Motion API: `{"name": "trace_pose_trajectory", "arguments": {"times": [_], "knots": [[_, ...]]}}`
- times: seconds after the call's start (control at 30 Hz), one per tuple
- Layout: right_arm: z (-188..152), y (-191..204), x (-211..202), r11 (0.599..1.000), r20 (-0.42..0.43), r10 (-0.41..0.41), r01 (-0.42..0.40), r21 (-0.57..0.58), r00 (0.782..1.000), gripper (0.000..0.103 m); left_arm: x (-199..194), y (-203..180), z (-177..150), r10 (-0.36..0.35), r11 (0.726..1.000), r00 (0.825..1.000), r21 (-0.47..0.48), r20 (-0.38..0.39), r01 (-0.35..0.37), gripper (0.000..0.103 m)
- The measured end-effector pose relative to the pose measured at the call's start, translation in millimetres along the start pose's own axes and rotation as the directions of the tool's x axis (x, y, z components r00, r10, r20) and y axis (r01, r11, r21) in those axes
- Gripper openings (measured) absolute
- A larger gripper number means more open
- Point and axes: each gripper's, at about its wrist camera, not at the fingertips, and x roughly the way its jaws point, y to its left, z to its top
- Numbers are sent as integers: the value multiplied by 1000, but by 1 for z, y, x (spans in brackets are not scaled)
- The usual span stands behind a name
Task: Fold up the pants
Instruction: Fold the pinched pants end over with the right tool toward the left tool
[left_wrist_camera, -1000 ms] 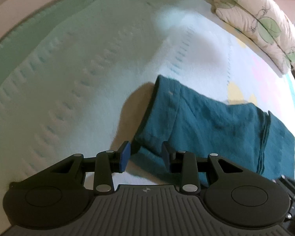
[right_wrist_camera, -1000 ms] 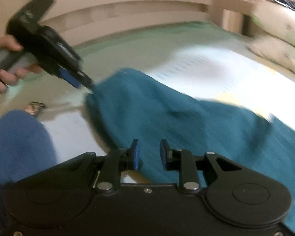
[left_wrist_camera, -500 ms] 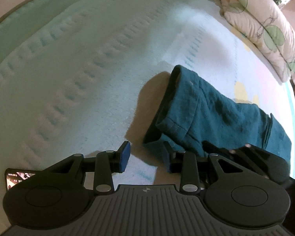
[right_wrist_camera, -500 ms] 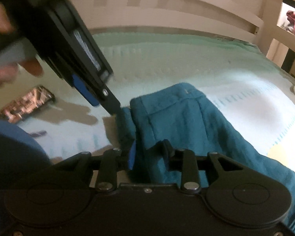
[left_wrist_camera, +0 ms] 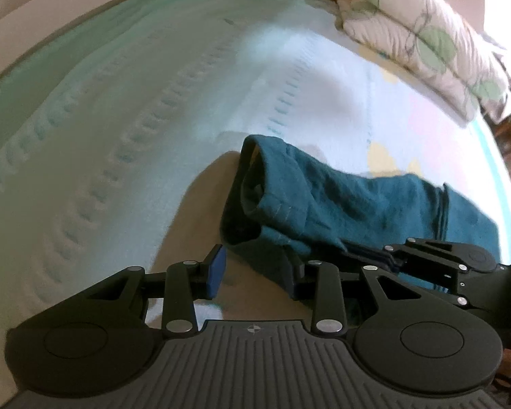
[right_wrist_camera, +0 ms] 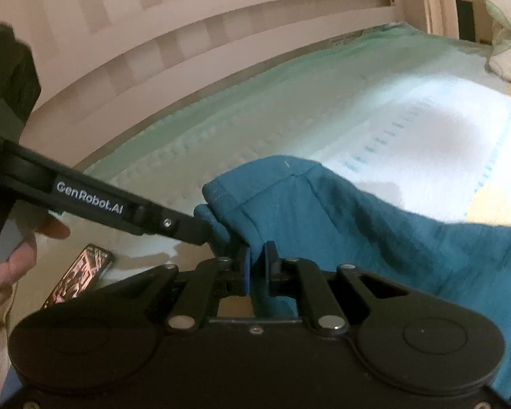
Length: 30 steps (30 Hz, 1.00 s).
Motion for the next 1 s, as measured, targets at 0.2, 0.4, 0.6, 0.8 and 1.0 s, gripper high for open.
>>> {"name": "trace_pose_trajectory", "arguments": {"times": [0.2, 0.4, 0.6, 0.8, 1.0], "knots": [[-5, -3, 6, 996, -16, 58, -57, 75, 998, 24, 0, 0, -4, 30, 999, 999, 13, -26, -29, 34], [-4, -3, 11, 997, -42, 54, -51, 66, 998, 24, -5, 8, -5, 44, 999, 999, 3, -31, -44, 34], [-1, 9, 10, 1000, -10, -5, 5, -21, 1000, 13, -4, 12, -5, 47, 999, 998, -18, -37, -47, 34], [2, 5, 4, 1000, 33, -26, 25, 14, 999, 12, 4, 1, -2, 36, 999, 998, 2, -48, -36, 34], [8, -6, -16, 996, 86, -10, 2, 93, 996, 12, 34, -5, 5, 66, 998, 994, 28, -92, -64, 34]]}}
